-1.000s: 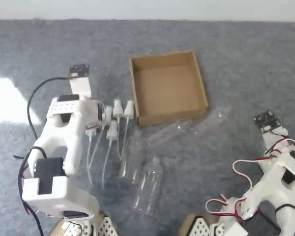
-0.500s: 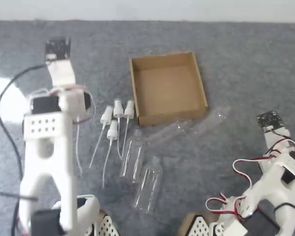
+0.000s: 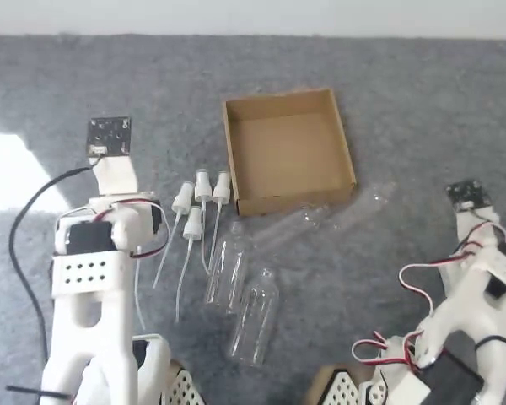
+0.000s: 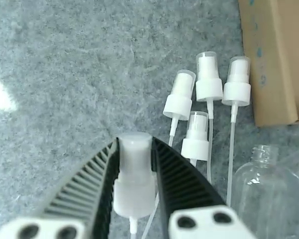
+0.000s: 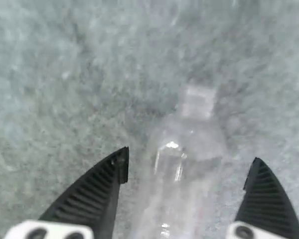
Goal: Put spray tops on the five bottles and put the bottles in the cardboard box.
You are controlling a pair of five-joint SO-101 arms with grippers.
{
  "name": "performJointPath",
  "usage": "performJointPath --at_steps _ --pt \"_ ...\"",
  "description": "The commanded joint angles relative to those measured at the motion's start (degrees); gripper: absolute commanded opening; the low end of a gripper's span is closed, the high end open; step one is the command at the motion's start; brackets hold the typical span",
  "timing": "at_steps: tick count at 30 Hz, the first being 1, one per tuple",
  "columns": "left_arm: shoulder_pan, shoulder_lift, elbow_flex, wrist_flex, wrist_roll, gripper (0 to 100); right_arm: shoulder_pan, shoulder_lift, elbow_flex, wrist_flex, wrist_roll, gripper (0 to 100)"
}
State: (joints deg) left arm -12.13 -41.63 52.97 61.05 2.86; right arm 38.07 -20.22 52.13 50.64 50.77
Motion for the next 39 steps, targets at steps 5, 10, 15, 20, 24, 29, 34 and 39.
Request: performJointPath --at_steps 5,10,15,20,24,29,34,39 --pt "-0.2 -2.7 0.8 -2.2 -0.6 1 -1.5 -0.8 -12.4 7.5 -0.5 31.9" --pt "-0.2 -2.7 0.8 -2.1 -0.6 1 -1.5 1.6 -12.7 7.6 -0.4 21.0" --pt "-0.2 -2.6 0.9 -2.1 -0.6 1 -1.3 6.5 -14.2 7.7 -0.4 21.0" --pt "-0.2 -2.7 0.9 -2.1 -0.6 1 -0.1 9.7 -15.6 7.8 -0.4 22.6" --pt "-0.2 -2.5 0.9 -2.1 -0.6 1 1.1 11.4 -15.6 7.5 -0.4 22.1" --pt "-0.2 -2.5 0.9 -2.1 -0.6 1 1.8 12.9 -15.6 7.3 -0.3 11.6" --pt "-0.2 -2.5 0.9 -2.1 -0.6 1 2.1 13.1 -15.5 7.6 3.4 3.7" --pt "-0.2 -2.8 -0.7 -2.0 -0.6 1 -0.1 9.4 -19.1 9.2 1.8 0.6"
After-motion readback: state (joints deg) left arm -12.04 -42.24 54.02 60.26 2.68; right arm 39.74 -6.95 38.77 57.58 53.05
